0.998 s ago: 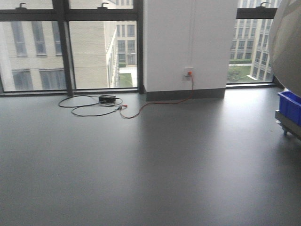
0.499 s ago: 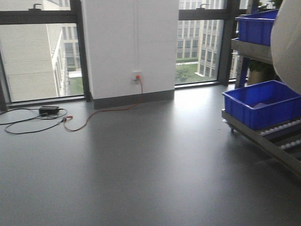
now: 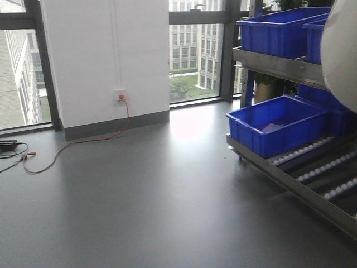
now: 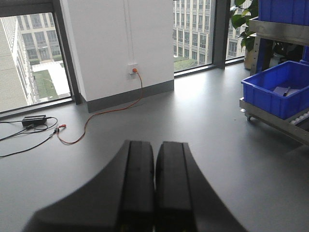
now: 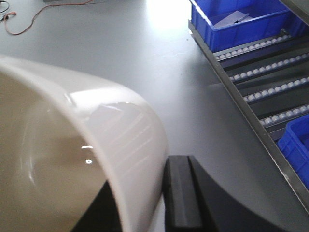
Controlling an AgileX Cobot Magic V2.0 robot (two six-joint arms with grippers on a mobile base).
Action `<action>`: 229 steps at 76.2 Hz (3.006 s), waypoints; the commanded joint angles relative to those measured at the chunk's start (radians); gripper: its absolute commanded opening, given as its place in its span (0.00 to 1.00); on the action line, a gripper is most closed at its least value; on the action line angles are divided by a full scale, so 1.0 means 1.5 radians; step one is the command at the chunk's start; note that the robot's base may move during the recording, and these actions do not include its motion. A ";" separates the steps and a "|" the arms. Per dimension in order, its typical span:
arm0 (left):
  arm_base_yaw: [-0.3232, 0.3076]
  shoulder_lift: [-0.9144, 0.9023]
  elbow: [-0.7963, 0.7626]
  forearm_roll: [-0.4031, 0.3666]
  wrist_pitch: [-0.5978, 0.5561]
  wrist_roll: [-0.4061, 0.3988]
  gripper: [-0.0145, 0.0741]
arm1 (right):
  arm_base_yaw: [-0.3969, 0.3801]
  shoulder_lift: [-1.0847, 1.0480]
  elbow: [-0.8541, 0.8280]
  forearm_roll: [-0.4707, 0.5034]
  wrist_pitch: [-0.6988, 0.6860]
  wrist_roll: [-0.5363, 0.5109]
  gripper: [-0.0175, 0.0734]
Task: Move white bin to right shelf second layer
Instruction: 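Drive up to the shelf rack carrying the bin in the right gripper, then stop at the shelf and hold the white bin above the rollers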
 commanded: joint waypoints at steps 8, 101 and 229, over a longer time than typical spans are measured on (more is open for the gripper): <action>-0.003 -0.011 0.025 0.000 -0.057 -0.002 0.26 | -0.004 0.002 -0.022 -0.002 -0.061 0.001 0.25; -0.003 -0.011 0.025 0.000 -0.057 -0.002 0.26 | -0.004 0.002 -0.022 -0.002 -0.061 0.001 0.25; -0.003 -0.011 0.025 0.000 -0.057 -0.002 0.26 | -0.004 0.002 -0.022 -0.002 -0.061 0.001 0.25</action>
